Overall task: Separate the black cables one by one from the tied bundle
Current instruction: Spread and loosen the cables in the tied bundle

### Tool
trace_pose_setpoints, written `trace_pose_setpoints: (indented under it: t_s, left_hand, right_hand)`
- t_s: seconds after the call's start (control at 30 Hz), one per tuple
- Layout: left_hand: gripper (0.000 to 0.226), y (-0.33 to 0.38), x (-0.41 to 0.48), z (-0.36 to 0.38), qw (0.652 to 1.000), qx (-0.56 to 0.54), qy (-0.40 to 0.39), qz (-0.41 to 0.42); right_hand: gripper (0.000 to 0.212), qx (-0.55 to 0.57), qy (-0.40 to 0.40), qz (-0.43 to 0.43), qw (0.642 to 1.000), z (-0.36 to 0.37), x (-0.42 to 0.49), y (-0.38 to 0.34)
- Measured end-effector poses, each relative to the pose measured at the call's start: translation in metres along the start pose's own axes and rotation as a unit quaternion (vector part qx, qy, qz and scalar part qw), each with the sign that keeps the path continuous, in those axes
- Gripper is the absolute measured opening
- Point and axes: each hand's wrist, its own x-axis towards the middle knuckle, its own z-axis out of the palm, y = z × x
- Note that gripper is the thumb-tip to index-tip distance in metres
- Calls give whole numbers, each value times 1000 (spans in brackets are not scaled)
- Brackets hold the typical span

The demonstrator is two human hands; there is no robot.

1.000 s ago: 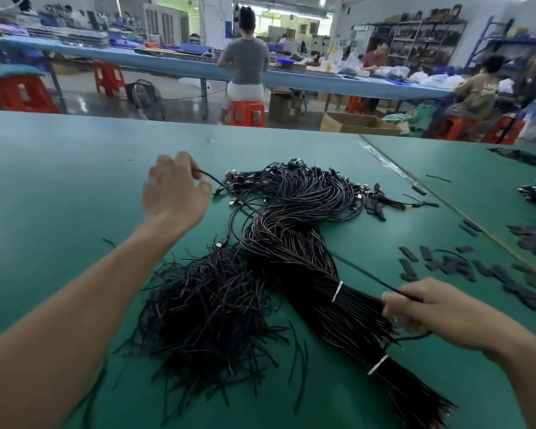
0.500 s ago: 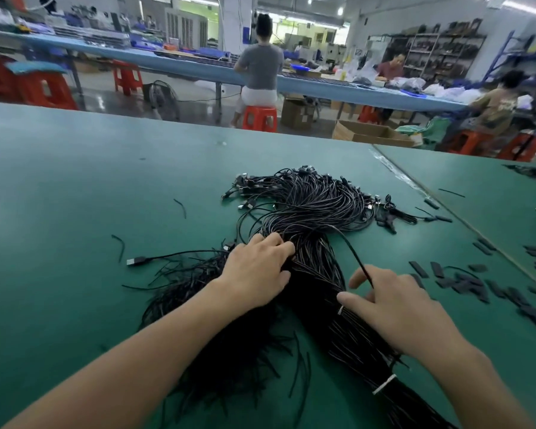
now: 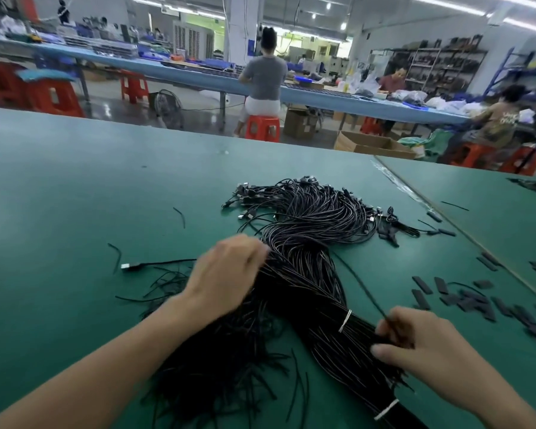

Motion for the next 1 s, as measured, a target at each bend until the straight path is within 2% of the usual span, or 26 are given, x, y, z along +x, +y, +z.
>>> trace_pose_setpoints:
  t_s: [0.07,0.13,0.2,0.27,0.37,0.43,0.5,0.57,0.67,0.73,0.77,0.83,0.93,1.0]
  left_hand:
    - [32,-13,12,-8,993,63,44,-93]
    - [32,-23,17,-11,977,182,-2,-114]
    - [36,-29,14,-6,955,259,-60,-129]
    - [40,-33,10,-1,943,277,-89,-163]
    - [40,-32,10,-1,937,279,-75,-197]
    - [33,-25,9,1,952,273,-22,-136]
    - [37,-4,11,3,983,183,4,-15]
    - [42,26,13,4,986,81,-65,129]
    - [50,67,10,16,936,77,-223,260]
    - [51,78,3,26,906,128,-281,288]
    - [47,78,1,29,901,139,-296,286]
    - [42,71,-2,29,907,126,-300,266]
    - [42,55,-3,30,925,72,-272,257]
    - [48,48,-3,32,930,57,-264,250]
  right_hand:
    - [31,-21,-5,55,998,-4,-13,19]
    - [40,-35,-47,103,993,-1,-26,32]
    - [39,-57,-79,119,988,8,-38,37]
    - [36,-46,-62,108,991,17,-44,37]
    - [32,-11,-12,98,995,28,-49,29]
    - [28,13,24,83,996,37,-50,18]
    - [31,44,51,51,996,52,-51,4]
    - [35,76,83,17,993,71,-49,-9]
    - [33,83,175,-40,980,96,-43,-18]
    - [23,89,210,-55,972,102,-41,-20]
    - [20,102,200,-54,973,102,-42,-19]
    - [15,117,135,-34,983,94,-46,-15]
    - [21,128,44,13,991,74,-50,-5]
    - [15,155,60,22,986,64,-47,-6]
